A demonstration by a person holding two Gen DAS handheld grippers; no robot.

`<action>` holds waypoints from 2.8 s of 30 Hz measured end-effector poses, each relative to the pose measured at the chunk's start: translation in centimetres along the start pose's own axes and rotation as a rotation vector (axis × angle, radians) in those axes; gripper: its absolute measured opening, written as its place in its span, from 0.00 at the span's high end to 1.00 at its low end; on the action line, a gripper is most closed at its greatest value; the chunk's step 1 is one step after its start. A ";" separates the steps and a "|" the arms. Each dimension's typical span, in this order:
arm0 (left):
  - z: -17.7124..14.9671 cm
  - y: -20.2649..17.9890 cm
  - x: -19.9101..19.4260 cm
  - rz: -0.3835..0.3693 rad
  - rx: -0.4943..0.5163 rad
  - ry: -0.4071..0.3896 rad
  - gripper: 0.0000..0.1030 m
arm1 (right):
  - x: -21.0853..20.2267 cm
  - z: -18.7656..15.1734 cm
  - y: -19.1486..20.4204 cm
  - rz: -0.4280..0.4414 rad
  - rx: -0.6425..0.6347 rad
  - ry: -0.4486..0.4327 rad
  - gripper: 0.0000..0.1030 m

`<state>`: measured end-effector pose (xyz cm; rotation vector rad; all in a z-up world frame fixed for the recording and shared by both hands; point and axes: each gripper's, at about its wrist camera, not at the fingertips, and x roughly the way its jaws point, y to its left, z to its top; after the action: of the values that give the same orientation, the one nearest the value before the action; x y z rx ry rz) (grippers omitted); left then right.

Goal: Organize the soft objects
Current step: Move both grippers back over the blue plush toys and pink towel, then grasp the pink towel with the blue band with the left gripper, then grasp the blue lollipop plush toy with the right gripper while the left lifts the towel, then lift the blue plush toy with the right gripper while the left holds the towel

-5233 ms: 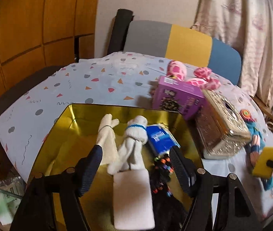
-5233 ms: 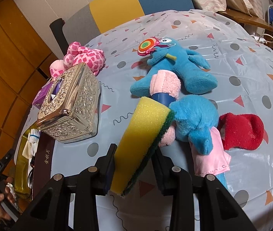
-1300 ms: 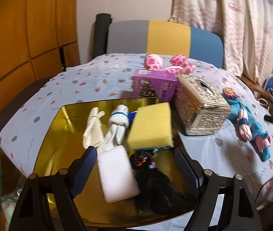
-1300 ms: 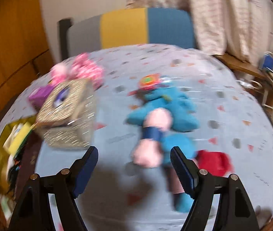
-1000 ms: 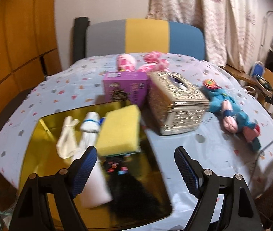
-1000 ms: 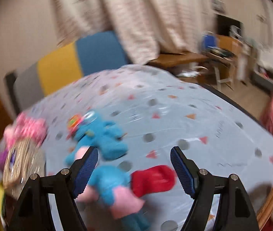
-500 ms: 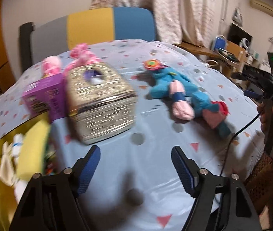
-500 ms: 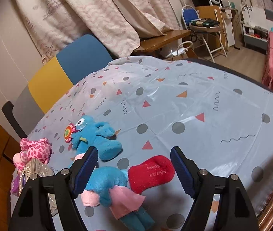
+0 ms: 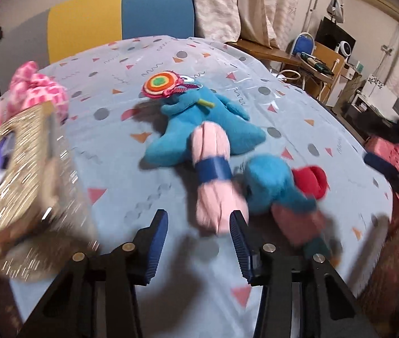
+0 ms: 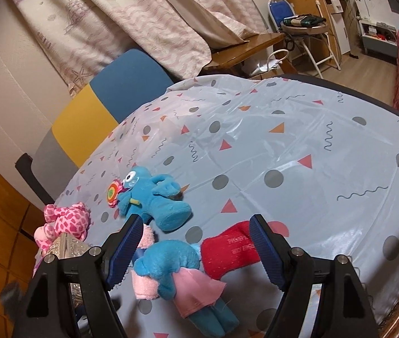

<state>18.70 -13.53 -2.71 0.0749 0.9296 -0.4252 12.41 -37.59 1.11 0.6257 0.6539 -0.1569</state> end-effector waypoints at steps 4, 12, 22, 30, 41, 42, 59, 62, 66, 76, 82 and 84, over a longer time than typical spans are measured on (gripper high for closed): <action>2.4 -0.6 3.0 0.012 -0.001 0.017 0.55 | 0.3 0.0 0.0 0.024 0.005 0.017 0.23; 4.7 -1.2 8.5 -0.013 -0.012 0.067 0.56 | 0.5 -0.1 -0.2 0.058 0.024 0.032 0.23; -0.9 -0.2 5.2 -0.041 0.008 0.060 0.69 | 0.7 -0.3 0.5 0.076 -0.019 0.050 0.24; -8.8 2.0 -0.5 0.017 -0.012 0.007 0.67 | 1.2 -0.6 1.0 0.037 -0.054 0.079 0.45; -12.2 2.3 -1.7 0.063 0.070 -0.139 0.65 | 3.0 -2.2 3.7 -0.032 -0.213 0.167 0.52; -12.3 2.5 -1.7 0.052 0.064 -0.144 0.65 | 3.3 -2.4 4.0 -0.040 -0.230 0.183 0.52; -12.6 3.1 -2.1 -0.005 0.027 -0.169 0.63 | 12.7 0.8 14.3 -0.034 -0.500 0.315 0.15; -12.6 3.3 -2.1 -0.017 0.019 -0.171 0.63 | 16.0 1.2 16.3 -0.078 -0.576 0.361 0.09; -12.7 3.6 -2.1 -0.038 0.003 -0.171 0.63 | 19.6 1.4 17.1 -0.153 -0.609 0.382 0.08; -12.7 3.9 -2.1 -0.057 -0.008 -0.174 0.63 | 25.6 0.5 15.3 -0.262 -0.589 0.479 0.08; -12.8 3.9 -2.2 -0.055 -0.008 -0.175 0.63 | 22.5 0.5 16.5 -0.249 -0.628 0.403 0.17; -12.8 3.9 -2.2 -0.052 -0.006 -0.175 0.63 | 20.5 0.6 17.3 -0.219 -0.640 0.364 0.17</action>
<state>9.32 -6.14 -9.20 0.0075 0.7615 -0.4695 34.55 -22.92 -2.48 -0.0426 1.0647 -0.0293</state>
